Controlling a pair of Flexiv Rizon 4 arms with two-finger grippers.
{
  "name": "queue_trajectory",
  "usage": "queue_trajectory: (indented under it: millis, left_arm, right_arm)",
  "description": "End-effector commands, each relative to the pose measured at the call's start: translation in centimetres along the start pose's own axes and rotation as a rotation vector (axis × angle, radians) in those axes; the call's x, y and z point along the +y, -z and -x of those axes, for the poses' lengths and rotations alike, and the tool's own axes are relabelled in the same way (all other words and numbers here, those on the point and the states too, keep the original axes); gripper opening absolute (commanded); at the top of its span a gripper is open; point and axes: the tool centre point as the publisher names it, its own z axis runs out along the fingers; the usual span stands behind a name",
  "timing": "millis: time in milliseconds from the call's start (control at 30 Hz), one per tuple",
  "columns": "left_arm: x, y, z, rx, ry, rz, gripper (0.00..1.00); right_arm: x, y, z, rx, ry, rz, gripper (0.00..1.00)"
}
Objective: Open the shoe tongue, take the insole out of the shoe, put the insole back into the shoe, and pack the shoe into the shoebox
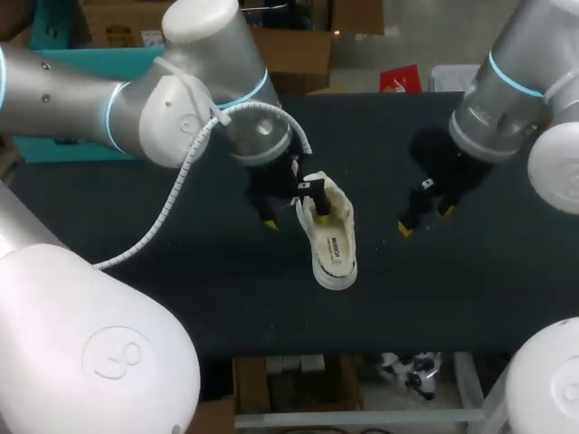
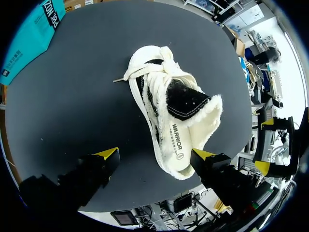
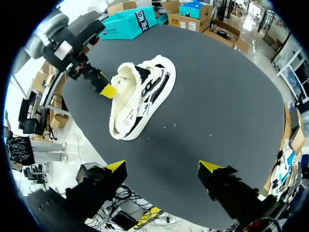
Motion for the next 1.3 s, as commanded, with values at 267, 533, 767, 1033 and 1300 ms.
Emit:
queue_trajectory:
  millis: [267, 533, 767, 1033, 1300]
  left_arm:
    - [-1.4, -3.0, -1.4, -0.095, 0.04, -0.005, 0.31]
    - [-1.9, -3.1, -1.4, -0.13, 0.064, -0.023, 0.0]
    - [-2.0, -2.5, -0.4, -0.132, 0.094, -0.043, 0.0]
    - [-2.0, -1.5, 0.9, -0.126, 0.024, -0.11, 0.0]
    - [-2.6, 0.2, 2.1, -0.049, -0.157, -0.177, 0.0]
  right_arm:
    - [-2.1, -0.2, 1.7, -0.072, 0.187, -0.002, 1.0]
    - [-2.3, -0.1, 1.9, -0.095, 0.209, -0.033, 1.0]
    - [-2.3, -0.1, 1.9, -0.095, 0.209, -0.033, 1.0]
    - [-2.3, -0.1, 1.9, -0.095, 0.209, -0.033, 1.0]
    - [-2.3, 1.1, 2.2, -0.214, 0.483, -0.07, 1.0]
